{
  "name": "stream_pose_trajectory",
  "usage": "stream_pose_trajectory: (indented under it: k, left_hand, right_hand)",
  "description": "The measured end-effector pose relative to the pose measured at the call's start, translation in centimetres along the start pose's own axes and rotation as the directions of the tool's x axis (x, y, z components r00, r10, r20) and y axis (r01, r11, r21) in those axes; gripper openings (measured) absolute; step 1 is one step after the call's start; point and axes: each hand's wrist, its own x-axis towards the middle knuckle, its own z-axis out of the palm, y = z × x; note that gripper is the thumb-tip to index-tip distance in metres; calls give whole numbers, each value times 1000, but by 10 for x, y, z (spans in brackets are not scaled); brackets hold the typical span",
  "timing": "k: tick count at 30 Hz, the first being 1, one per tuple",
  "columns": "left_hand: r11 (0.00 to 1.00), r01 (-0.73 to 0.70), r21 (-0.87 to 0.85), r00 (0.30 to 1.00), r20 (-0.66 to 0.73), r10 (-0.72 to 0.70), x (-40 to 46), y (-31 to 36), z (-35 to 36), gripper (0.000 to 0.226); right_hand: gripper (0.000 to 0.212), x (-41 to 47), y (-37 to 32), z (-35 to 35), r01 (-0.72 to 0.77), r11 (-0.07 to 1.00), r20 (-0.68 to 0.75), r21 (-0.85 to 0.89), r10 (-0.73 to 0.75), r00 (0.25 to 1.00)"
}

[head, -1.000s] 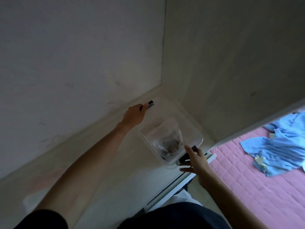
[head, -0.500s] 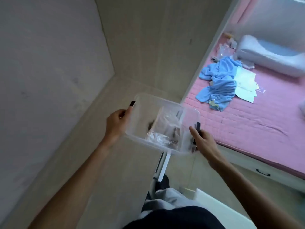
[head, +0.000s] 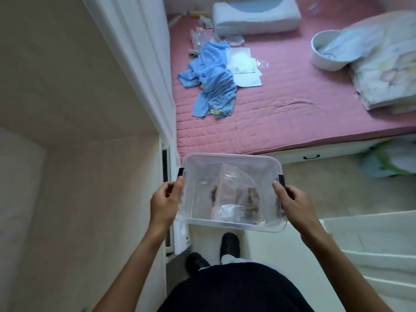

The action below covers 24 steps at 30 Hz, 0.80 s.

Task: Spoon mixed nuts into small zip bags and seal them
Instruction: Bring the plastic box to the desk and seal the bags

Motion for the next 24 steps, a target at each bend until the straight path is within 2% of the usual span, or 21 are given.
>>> stream_pose_trajectory:
  k: [5,8,12,16,19,24]
  left_hand:
    - [998,-63,17,991,118,61,20,53,56,44]
    - [992,-121,31,979,171,114,33,80,75,49]
    - [988,-136,70,962,246,115,62,99,96,53]
    - [983,-158,92,947,297,124,104,114,119,46]
    - [974,-192,118,923,359,138,145,126,134,46]
    - [958,-251,139,844,516,146,213,159,160,53]
  right_hand:
    - [44,18,11,-52,-44,991,-112,129,59,992]
    - [40,31,13,-71,-36,980,-134,197,63,989]
    - [43,51,9,-77,-54,972,-184,228,97,978]
    - [43,74,3,-73,-94,964,-237,248,154,959]
    - [48,91,-7,-68,-130,952,-270,276,206,940]
    - [64,116,-34,-56,-170,923,-360,345,297,884]
